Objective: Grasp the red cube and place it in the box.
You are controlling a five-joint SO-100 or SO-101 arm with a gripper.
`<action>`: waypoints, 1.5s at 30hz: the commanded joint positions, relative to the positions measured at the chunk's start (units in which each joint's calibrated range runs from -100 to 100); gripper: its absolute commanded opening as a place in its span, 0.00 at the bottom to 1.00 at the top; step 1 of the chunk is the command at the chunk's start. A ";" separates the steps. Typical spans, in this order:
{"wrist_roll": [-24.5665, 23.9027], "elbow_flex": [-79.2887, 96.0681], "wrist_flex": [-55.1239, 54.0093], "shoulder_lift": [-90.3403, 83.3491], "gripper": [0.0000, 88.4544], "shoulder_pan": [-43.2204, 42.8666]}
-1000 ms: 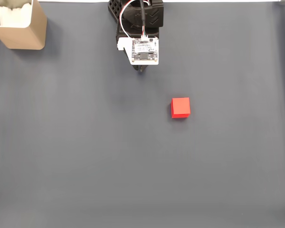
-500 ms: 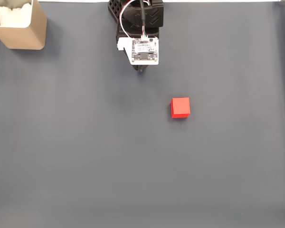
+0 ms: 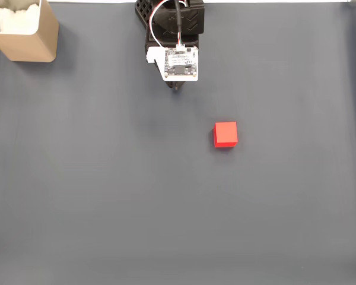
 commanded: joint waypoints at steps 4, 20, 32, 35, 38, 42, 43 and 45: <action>0.39 0.81 1.19 0.09 0.00 0.24; -0.78 0.81 -7.75 0.09 0.00 0.10; 1.27 -3.93 -14.80 3.99 0.00 0.39; 1.37 -8.59 -16.93 8.58 0.00 0.24; 1.42 -13.97 -17.91 13.26 0.00 0.03; 1.32 -20.81 -17.99 18.63 0.00 -0.40; 1.27 -22.64 -17.91 19.93 0.00 -0.61; 1.12 -25.92 -17.75 22.36 0.00 -0.89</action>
